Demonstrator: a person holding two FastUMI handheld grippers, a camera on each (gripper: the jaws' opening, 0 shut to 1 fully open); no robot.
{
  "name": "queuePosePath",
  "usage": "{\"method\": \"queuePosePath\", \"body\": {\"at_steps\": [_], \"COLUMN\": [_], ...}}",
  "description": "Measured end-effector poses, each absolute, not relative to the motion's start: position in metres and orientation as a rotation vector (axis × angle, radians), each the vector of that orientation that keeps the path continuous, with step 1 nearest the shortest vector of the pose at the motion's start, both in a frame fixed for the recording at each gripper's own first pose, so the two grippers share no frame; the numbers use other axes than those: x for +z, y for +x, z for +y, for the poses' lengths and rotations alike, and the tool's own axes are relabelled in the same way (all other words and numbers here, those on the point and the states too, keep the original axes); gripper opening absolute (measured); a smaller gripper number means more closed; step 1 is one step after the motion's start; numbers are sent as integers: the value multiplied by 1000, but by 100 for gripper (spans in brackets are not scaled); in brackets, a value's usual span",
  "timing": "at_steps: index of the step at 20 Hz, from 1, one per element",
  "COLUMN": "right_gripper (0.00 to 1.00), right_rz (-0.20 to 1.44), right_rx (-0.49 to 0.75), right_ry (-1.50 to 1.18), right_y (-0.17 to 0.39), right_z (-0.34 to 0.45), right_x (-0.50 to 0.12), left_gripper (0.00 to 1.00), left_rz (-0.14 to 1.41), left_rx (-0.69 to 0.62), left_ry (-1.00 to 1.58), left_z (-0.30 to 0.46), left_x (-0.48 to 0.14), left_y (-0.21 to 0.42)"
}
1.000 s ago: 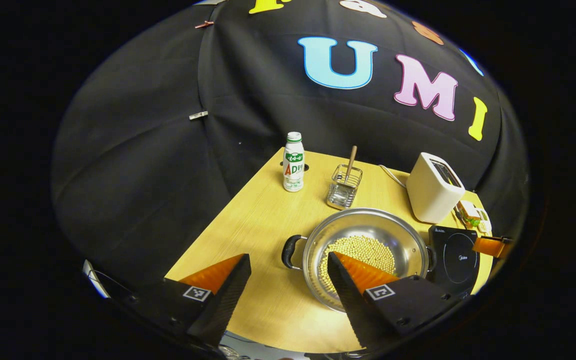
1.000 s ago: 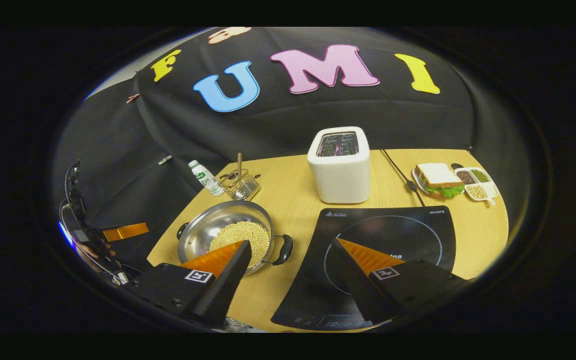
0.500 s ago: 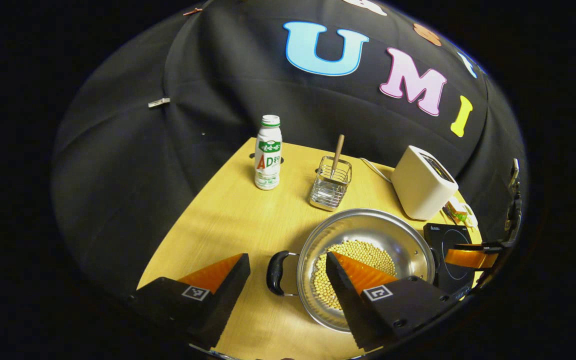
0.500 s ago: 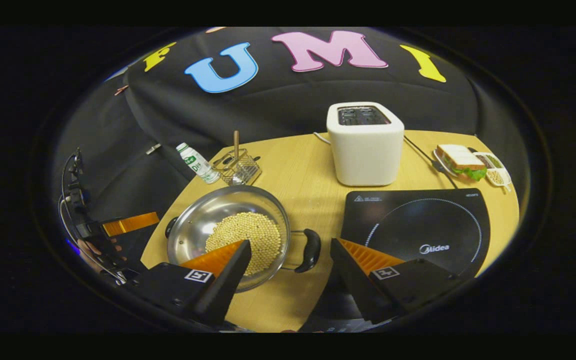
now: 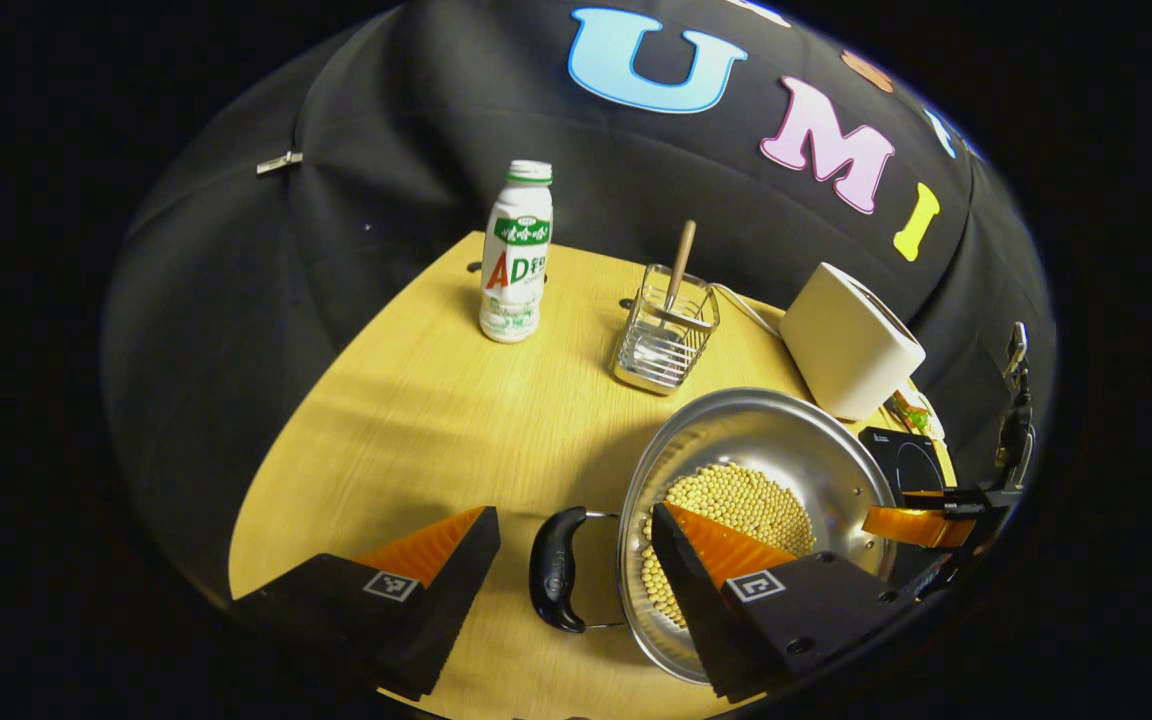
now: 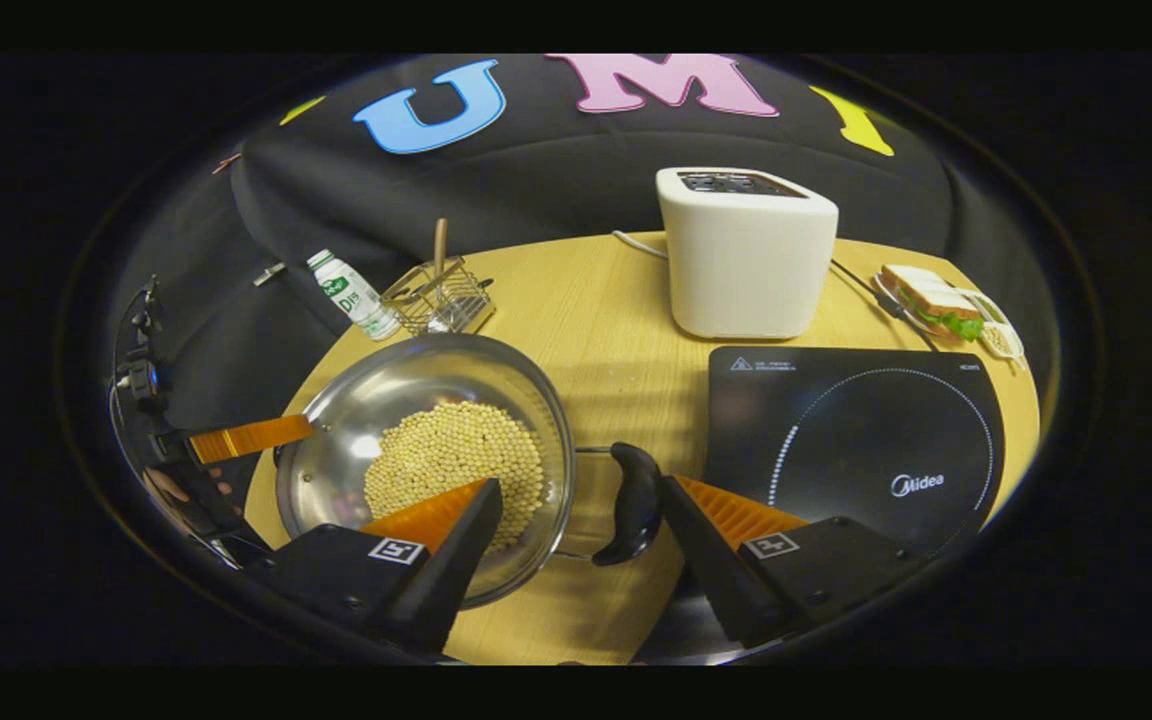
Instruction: First push the handle of the pot to place it horizontally, then grasp the pot with both hands and set it on the induction cooktop.
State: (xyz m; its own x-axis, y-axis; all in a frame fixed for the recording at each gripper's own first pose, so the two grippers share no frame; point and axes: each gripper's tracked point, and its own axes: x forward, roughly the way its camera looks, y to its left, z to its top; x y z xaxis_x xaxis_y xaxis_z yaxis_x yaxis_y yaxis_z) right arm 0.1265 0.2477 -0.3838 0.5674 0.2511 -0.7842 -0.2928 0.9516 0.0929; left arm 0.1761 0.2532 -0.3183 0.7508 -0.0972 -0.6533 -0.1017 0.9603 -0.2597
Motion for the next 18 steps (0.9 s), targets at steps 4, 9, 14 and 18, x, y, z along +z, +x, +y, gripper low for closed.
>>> {"method": "queuePosePath", "body": {"at_steps": [4, 9, 14, 18], "right_gripper": [100, 96, 74, 71], "right_rz": [882, 901, 868, 889], "right_rx": [285, 261, 209, 202], "right_ry": [-92, -107, -71, -64], "right_y": [132, 124, 124, 124], "right_z": [251, 262, 269, 271], "right_x": [-392, -412, -415, -421], "left_gripper": [96, 91, 77, 75], "left_rz": [745, 777, 770, 759], "left_rx": [-18, -44, -20, -33], "left_ry": [-283, -280, -231, -225], "left_z": [253, 249, 270, 275], "left_x": [-338, -357, -361, -360], "left_y": [178, 178, 180, 180]}}
